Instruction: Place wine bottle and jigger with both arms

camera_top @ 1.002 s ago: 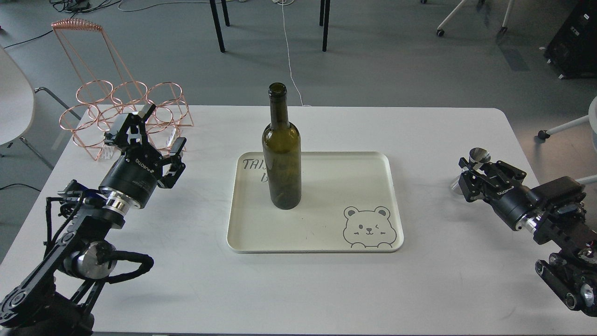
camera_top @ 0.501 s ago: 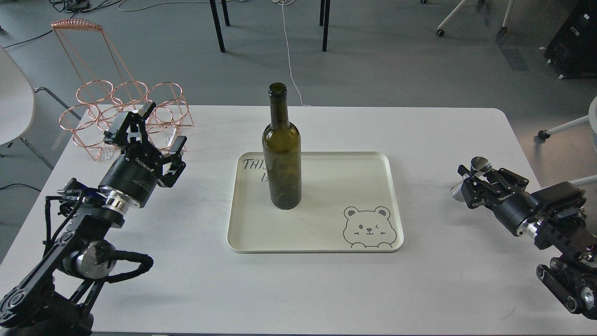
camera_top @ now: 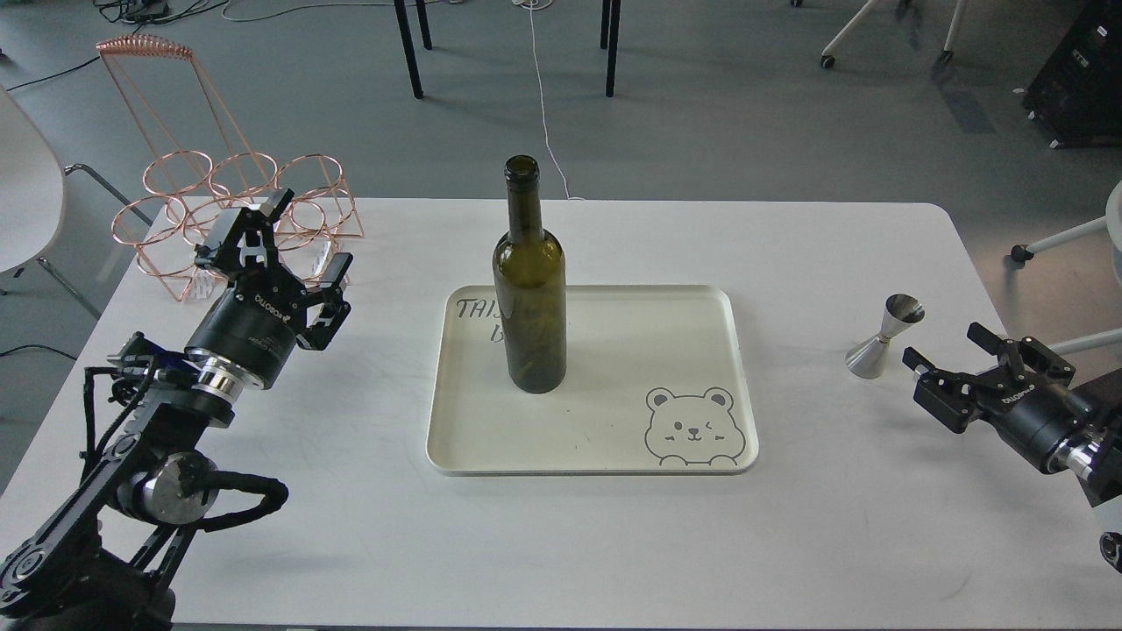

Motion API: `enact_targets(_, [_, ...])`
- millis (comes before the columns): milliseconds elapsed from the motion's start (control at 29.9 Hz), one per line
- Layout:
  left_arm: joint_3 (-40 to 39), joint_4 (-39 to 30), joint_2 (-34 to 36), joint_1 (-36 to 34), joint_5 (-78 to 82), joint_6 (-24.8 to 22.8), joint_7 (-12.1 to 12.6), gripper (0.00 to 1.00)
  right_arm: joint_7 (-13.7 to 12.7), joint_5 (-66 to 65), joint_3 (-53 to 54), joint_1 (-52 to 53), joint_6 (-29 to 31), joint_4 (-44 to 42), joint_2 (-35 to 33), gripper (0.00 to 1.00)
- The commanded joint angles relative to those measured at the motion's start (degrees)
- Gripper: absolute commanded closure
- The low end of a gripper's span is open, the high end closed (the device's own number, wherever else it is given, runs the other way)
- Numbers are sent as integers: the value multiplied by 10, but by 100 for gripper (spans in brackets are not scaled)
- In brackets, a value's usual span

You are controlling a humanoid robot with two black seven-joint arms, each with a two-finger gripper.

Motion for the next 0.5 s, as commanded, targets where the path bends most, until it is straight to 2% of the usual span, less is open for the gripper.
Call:
enact_targets(0, [0, 0, -1, 1, 0, 0, 0, 2, 0, 93, -60, -15, 0, 73, -63, 6])
enact_targets(167, [0, -3, 1, 5, 0, -1, -1, 2, 0, 314, -126, -12, 0, 254, -134, 6])
enact_targets(267, [0, -3, 2, 3, 1, 2, -4, 2, 0, 447, -126, -3, 2, 356, -146, 5])
enact_targets(334, [-2, -3, 5, 0, 0, 11, -15, 2, 0, 511, -122, 14, 12, 383, -144, 5])
enact_targets(468, [0, 0, 33, -1, 0, 32, -61, 2, 0, 626, -120, 80, 48, 383, -115, 5])
